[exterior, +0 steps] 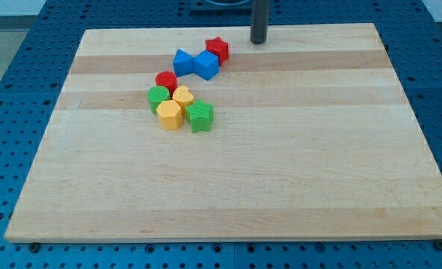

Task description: Push the red star towards the green star

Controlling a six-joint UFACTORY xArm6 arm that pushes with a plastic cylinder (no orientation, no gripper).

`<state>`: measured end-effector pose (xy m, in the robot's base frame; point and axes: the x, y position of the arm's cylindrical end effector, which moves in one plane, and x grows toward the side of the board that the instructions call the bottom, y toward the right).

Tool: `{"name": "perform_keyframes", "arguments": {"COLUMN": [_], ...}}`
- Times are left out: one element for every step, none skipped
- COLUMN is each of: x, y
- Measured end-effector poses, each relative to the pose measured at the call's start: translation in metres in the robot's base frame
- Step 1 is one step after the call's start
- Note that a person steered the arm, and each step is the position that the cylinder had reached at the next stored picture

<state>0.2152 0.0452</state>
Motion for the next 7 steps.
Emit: {"name": "perform_keyframes", "arguments": {"x": [-0.019,-0.020,-0.017,-0.009,-0.001,0.005,0.019], "y": [-0.042,-0.087,-0.108,-0.109,-0.098,-0.082,-0.073]}}
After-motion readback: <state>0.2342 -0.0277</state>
